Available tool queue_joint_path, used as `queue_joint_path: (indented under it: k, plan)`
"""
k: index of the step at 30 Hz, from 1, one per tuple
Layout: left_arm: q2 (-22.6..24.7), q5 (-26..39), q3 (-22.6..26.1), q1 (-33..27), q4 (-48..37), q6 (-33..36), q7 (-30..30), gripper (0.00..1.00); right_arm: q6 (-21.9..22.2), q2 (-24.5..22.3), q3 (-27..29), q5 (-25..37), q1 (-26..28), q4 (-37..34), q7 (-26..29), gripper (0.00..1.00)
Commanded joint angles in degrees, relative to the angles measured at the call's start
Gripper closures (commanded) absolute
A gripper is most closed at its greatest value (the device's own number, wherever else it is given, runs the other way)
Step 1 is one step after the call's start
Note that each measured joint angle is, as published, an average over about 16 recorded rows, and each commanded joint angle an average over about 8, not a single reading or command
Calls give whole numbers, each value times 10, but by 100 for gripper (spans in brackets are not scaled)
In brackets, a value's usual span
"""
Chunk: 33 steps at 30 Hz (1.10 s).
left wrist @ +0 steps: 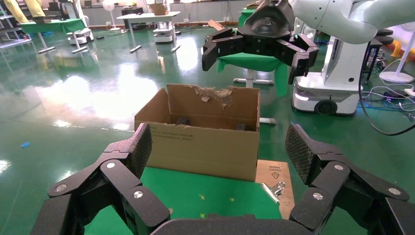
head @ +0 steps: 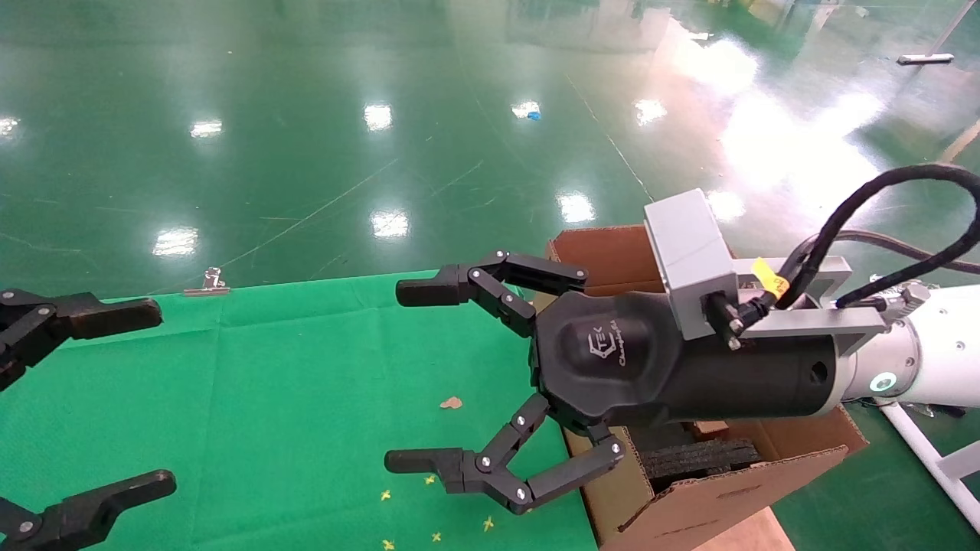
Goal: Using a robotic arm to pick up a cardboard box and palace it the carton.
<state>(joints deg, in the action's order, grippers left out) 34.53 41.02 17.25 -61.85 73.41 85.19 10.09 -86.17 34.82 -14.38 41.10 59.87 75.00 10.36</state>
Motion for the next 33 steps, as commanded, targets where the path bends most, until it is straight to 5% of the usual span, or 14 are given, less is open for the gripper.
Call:
queue_joint_path:
  k: [1, 33]
  plan:
    - [0, 0, 0, 0, 0, 0, 0, 0, 1, 0, -3, 1, 3, -3, 1, 0]
    - [0, 0, 0, 0, 0, 0, 0, 0, 5, 2, -16, 7, 17, -14, 4, 0]
